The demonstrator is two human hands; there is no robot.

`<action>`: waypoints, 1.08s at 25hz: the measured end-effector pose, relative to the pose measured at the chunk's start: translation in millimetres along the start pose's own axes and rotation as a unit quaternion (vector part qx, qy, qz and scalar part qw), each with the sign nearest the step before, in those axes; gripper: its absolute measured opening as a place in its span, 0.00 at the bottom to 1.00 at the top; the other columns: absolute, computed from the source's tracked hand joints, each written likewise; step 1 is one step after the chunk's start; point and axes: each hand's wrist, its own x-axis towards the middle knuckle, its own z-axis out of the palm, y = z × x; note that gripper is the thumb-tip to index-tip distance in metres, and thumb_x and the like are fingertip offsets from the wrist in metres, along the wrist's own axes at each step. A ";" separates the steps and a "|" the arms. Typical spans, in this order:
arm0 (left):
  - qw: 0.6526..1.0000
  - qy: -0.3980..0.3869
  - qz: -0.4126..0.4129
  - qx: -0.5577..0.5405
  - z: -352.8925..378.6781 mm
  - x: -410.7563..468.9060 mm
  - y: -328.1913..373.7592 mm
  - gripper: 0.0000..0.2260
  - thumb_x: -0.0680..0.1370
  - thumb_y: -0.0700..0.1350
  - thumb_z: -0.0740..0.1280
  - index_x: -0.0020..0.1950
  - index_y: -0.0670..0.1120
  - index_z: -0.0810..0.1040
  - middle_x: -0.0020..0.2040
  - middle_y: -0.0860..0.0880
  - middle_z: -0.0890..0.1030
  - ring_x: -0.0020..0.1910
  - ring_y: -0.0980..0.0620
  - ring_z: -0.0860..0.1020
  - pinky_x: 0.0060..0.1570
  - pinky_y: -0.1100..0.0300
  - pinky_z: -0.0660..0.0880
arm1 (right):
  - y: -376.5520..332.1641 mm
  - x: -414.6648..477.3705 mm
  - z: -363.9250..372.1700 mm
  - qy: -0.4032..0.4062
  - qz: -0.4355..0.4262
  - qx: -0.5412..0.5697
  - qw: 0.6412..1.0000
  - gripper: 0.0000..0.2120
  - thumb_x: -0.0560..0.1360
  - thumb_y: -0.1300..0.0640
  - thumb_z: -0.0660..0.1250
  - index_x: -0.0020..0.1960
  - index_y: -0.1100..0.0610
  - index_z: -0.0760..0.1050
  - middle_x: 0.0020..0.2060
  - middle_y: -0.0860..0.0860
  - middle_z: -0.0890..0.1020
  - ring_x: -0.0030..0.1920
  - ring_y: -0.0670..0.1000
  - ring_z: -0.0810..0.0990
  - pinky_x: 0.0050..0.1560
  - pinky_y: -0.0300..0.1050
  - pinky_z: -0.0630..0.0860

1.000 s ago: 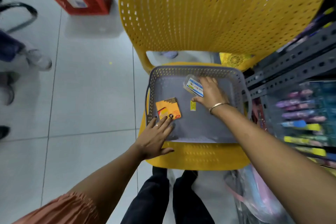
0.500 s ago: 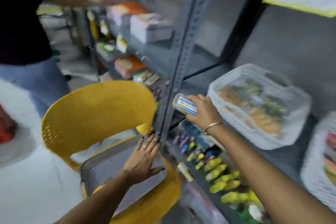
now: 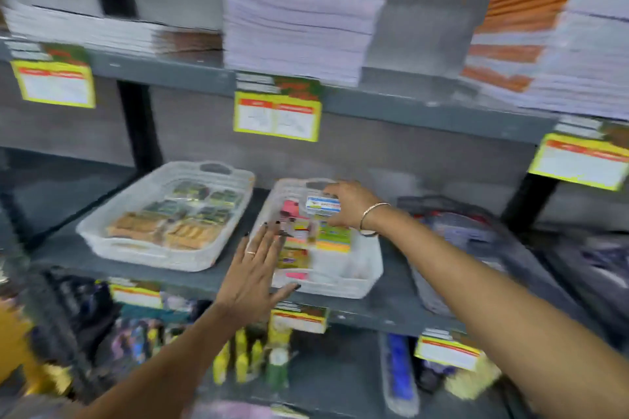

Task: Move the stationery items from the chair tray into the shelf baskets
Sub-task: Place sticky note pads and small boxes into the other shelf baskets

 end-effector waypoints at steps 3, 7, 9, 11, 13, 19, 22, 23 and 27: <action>0.998 -0.025 0.065 -0.012 23.3 29.8 86.1 0.35 0.74 0.65 0.54 0.67 0.39 0.71 0.70 0.38 0.67 0.69 0.40 0.65 0.64 0.42 0.58 | 83.2 -49.5 -9.7 -0.015 0.078 -0.020 0.997 0.21 0.68 0.58 0.71 0.59 0.62 0.73 0.58 0.63 0.78 0.57 0.62 0.76 0.57 0.48 0.71; 0.989 -0.068 0.125 -0.033 48.7 48.5 162.6 0.33 0.71 0.65 0.54 0.64 0.41 0.74 0.67 0.41 0.72 0.66 0.44 0.70 0.67 0.50 0.63 | 167.8 -101.0 -4.3 -0.037 0.168 -0.014 0.985 0.23 0.68 0.61 0.71 0.62 0.60 0.73 0.60 0.60 0.78 0.59 0.60 0.76 0.60 0.48 0.73; 0.982 -0.093 0.155 -0.055 64.3 51.8 183.3 0.33 0.72 0.65 0.54 0.64 0.42 0.74 0.67 0.42 0.73 0.65 0.45 0.71 0.63 0.50 0.69 | 197.3 -122.8 4.6 -0.054 0.212 -0.016 0.976 0.27 0.68 0.60 0.71 0.66 0.59 0.69 0.64 0.59 0.76 0.63 0.59 0.74 0.63 0.48 0.72; 0.973 -0.128 0.181 -0.062 76.8 52.0 194.8 0.33 0.71 0.65 0.54 0.63 0.41 0.74 0.66 0.42 0.74 0.64 0.46 0.73 0.60 0.51 0.72 | 219.0 -138.5 17.9 -0.076 0.245 -0.016 0.967 0.29 0.69 0.59 0.71 0.67 0.60 0.67 0.65 0.59 0.75 0.64 0.59 0.73 0.65 0.48 0.71; 0.967 -0.160 0.189 -0.056 88.3 55.7 199.6 0.33 0.71 0.65 0.53 0.61 0.42 0.77 0.63 0.43 0.77 0.61 0.47 0.75 0.56 0.53 0.75 | 238.5 -149.2 29.9 -0.086 0.267 -0.021 0.960 0.28 0.68 0.60 0.72 0.66 0.61 0.68 0.64 0.59 0.75 0.63 0.58 0.74 0.65 0.49 0.71; 0.967 -0.210 0.133 -0.061 121.3 63.4 187.6 0.31 0.70 0.64 0.54 0.57 0.43 0.80 0.59 0.44 0.79 0.56 0.46 0.79 0.50 0.51 0.78 | 282.0 -165.8 59.1 -0.132 0.301 -0.061 0.942 0.27 0.68 0.62 0.71 0.64 0.59 0.67 0.64 0.60 0.73 0.61 0.60 0.74 0.63 0.49 0.73; 0.967 -0.204 0.138 -0.061 129.7 63.9 188.1 0.30 0.71 0.65 0.54 0.57 0.43 0.79 0.59 0.44 0.80 0.56 0.46 0.79 0.52 0.50 0.76 | 298.6 -166.8 68.3 -0.176 0.283 -0.087 0.939 0.29 0.69 0.68 0.68 0.67 0.58 0.64 0.73 0.60 0.63 0.65 0.61 0.73 0.64 0.51 0.73; 0.965 -0.215 0.136 -0.061 128.6 64.2 188.9 0.30 0.71 0.65 0.55 0.57 0.43 0.79 0.58 0.44 0.80 0.56 0.46 0.79 0.52 0.49 0.76 | 301.7 -166.7 69.4 -0.195 0.279 -0.092 0.936 0.31 0.70 0.70 0.66 0.69 0.57 0.62 0.75 0.59 0.59 0.65 0.60 0.73 0.63 0.50 0.74; 0.962 -0.235 0.123 -0.060 121.2 67.3 190.5 0.39 0.76 0.68 0.40 0.64 0.41 0.75 0.65 0.41 0.74 0.63 0.43 0.73 0.61 0.47 0.69 | 312.3 -164.0 74.2 -0.226 0.272 -0.112 0.929 0.30 0.72 0.70 0.63 0.70 0.53 0.61 0.75 0.57 0.56 0.63 0.60 0.74 0.58 0.47 0.73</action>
